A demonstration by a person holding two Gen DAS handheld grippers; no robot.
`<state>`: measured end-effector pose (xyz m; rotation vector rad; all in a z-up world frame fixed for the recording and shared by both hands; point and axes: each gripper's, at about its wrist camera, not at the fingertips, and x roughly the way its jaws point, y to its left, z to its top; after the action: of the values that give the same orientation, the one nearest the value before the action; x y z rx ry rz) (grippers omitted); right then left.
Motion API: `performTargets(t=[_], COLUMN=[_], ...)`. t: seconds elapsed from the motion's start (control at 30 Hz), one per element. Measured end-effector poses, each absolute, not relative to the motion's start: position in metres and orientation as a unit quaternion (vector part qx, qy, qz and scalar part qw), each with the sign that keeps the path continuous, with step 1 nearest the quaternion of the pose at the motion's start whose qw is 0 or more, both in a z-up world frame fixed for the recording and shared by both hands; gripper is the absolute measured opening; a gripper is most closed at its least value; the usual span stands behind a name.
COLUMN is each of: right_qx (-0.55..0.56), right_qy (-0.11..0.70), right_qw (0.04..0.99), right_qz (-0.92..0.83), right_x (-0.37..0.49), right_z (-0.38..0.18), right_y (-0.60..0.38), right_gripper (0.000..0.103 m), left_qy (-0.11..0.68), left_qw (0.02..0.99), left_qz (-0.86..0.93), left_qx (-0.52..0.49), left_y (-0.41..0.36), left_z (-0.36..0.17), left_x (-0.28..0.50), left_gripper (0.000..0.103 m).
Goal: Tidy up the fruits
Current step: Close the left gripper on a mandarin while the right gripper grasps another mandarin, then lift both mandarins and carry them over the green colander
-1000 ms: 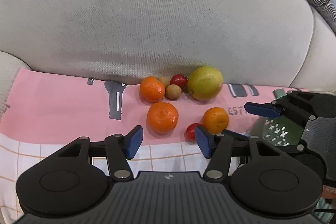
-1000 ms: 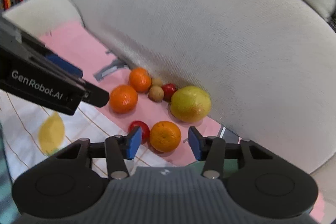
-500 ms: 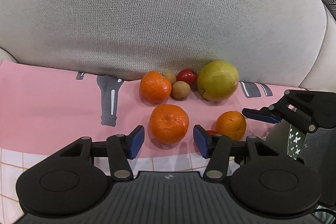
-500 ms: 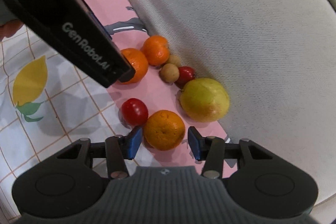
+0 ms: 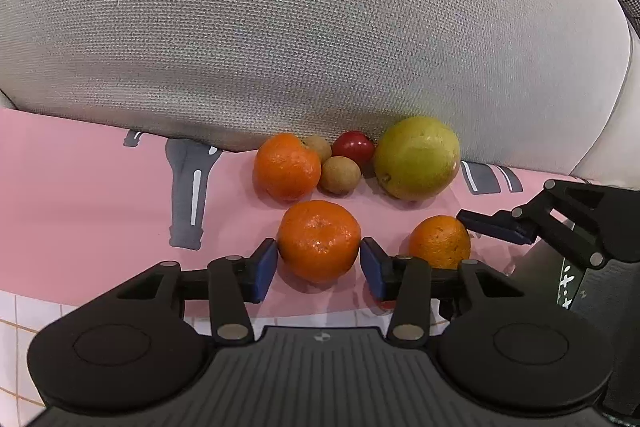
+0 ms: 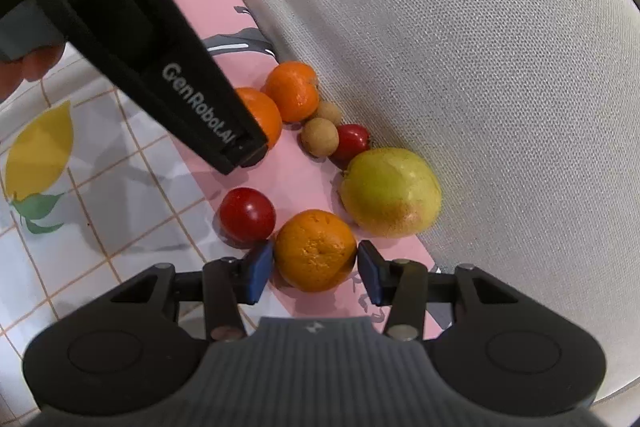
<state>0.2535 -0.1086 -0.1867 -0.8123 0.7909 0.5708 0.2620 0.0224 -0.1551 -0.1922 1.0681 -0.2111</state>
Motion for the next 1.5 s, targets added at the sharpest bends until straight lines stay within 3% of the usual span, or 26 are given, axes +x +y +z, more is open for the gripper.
performTargets(t=[0.5,1.0,1.5], right_qx=[-0.330,-0.165,-0.080], right_qy=[0.330,0.308,0.339], right_qw=[0.845,0.911,0.928], right_qz=[0.260,0.217,0.132], right_x=[0.225,0.150,0.112], right_z=[-0.146,-0.069,-0.080], right_y=[-0.115,-0.171,-0.263], right_gripper=[0.043,0.043,0.043], left_qy=[0.472,0.429,0.435], left_qw=[0.871,0.887,0.870], left_qz=[-0.096,-0.141,-0.225], left_qx=[-0.099,-0.101,-0.049], left_y=[0.028,-0.008,-0.093], left_z=[-0.111,-0.038,-0.022], left_x=[0.233,0.171,0.154], left_gripper=[0.048,0.048,0.048])
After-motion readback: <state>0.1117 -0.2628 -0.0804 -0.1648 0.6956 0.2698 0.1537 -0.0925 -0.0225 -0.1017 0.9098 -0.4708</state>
